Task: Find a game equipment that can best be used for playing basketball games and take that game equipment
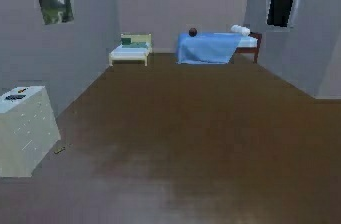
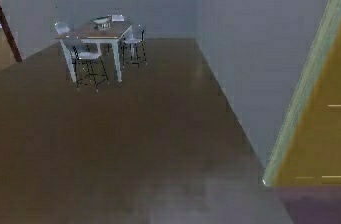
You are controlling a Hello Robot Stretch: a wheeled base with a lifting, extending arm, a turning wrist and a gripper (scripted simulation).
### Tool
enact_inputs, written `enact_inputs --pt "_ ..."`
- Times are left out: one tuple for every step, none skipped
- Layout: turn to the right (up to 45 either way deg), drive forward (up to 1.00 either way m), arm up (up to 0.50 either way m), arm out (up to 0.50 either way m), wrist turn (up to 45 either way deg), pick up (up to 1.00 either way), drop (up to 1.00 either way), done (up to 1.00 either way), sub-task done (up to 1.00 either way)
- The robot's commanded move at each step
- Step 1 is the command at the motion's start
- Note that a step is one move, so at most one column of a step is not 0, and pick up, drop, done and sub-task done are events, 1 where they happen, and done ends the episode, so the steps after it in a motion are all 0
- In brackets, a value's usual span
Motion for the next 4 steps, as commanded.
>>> enact_inputs --pt "3.0 0.00 0.00 0.00 0.0 0.00 0.00 0.00 0.00" --pt "0.0 1.00 0.00 0.00 0.0 0.00 0.00 0.00 0.00" --pt "0.0 1.00 0.00 0.00 0.0 0.00 0.00 0.00 0.00" --pt "0.0 1.00 0.00 0.00 0.0 0.00 0.00 0.00 0.00"
